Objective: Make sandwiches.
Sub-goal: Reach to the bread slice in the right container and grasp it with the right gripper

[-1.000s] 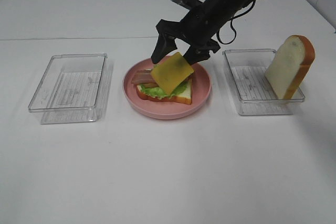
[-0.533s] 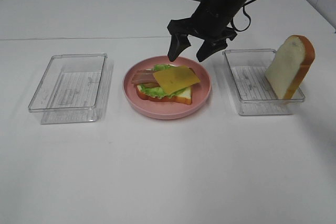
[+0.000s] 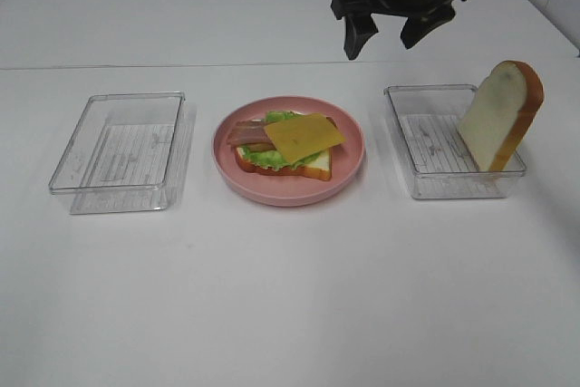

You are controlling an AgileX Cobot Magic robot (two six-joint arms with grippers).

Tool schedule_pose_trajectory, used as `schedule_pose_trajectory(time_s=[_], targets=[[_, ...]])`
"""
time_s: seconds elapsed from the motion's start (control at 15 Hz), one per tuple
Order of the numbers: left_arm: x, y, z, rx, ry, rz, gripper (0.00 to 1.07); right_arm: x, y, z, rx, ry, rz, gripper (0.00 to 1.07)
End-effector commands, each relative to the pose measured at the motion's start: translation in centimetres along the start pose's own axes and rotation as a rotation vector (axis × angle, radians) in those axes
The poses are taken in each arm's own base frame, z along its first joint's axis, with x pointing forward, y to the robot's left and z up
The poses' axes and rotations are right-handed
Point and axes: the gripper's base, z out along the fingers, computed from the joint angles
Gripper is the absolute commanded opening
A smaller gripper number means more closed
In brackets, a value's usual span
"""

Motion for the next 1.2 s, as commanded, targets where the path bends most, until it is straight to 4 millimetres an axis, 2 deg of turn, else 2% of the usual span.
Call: schedule_pose_trajectory(time_s=[0.07,0.13,0.27,0.33,0.4,0.47,0.53,0.6,1.0,1.2], targets=[[0.1,0.0,-0.3,0.003,-0.027,-0.003,0.58,0.1,-0.8,-1.9,0.071,0.009,-0.012,0.78],[0.1,0.0,-0.3,0.003,-0.027,-0.003,0.58,0.1,-1.0,-2.1,0.086,0.016,-0.009,0.78],[0.1,0.0,-0.3,0.003,-0.027,-0.003,0.58,0.6,-3.5,-2.9,0.133,0.044,0.063,0.78],[0.1,0.0,-0.3,0.003,-0.027,-0.003,0.58,0.8,-5.2,-3.2,0.141,0.052,0.106,0.78],[0.1,0.0,-0.3,0.003,-0.027,-0.003,0.58,1.5,-8.2,-3.9,0.142,0.071,0.192,0.78],[0.1,0.0,-0.3,0.003,-0.027,-0.003,0.58,1.5,-8.2,-3.9,0.142,0.071,0.192,0.78],[0.1,0.0,-0.3,0.003,-0.027,-0.003,0.58,2.5,-10.8,-4.3,0.154,0.110,0.257,0.78],[0.1,0.0,-0.3,0.003,-0.027,-0.003,0.58,3.0,-12.0,-4.4,0.160,0.134,0.277,0.78],[0.1,0.0,-0.3,0.003,-0.027,-0.003,0.58,4.7,-15.5,-4.1,0.015,0.173,0.377,0.78],[0.1,0.0,-0.3,0.003,-0.027,-0.003,0.58,5.5,-16.2,-2.3,-0.008,0.234,0.383,0.78]])
